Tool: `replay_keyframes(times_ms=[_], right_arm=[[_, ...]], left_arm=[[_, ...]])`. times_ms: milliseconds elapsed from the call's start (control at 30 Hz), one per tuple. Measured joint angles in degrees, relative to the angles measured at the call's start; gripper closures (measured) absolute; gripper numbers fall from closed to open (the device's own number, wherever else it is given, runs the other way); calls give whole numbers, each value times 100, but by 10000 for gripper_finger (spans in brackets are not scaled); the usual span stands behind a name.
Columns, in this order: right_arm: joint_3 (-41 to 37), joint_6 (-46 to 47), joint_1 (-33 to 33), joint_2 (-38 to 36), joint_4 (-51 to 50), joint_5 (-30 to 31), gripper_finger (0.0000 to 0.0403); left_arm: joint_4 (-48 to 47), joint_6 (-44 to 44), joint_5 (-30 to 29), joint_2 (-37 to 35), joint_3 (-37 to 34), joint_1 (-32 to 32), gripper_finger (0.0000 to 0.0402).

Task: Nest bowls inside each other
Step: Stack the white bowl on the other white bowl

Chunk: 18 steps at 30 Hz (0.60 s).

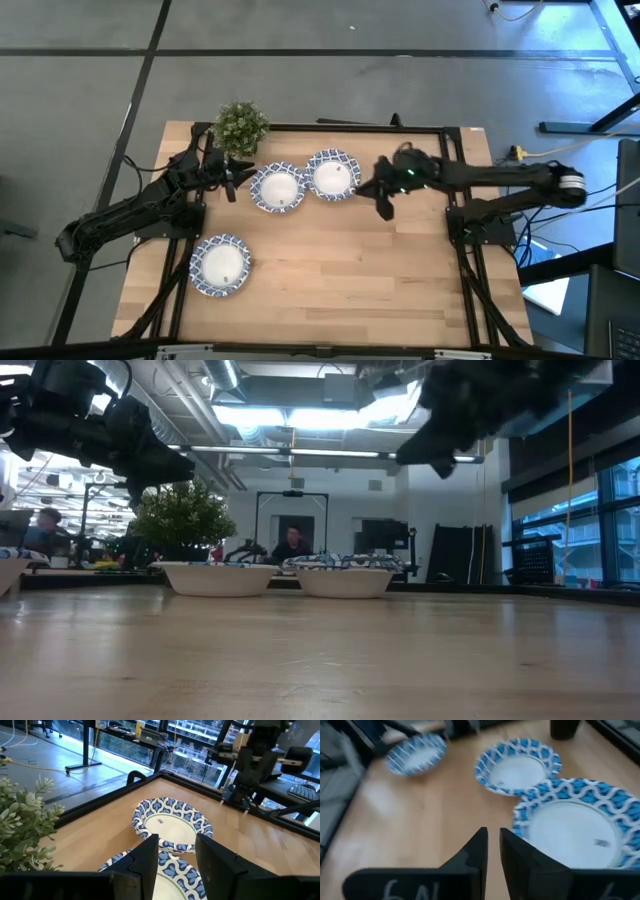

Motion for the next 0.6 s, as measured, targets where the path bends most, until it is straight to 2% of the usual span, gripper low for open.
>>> replay_keyframes(times_ms=[167,267,367,600], right_arm=[[-1360,373,304,-845,1802,-15,352],[-1904,729,445,-1093,2490,135,352],[-2121,932,548,-1186,2684,455,352],[-2132,891,603,-1193,2699,684,352]], left_arm=[[1,0,188,0,1,0,278],[1,0,286,0,1,0,278],[1,-2,283,0,-1,1,278],[38,-12,23,0,1,3,278]])
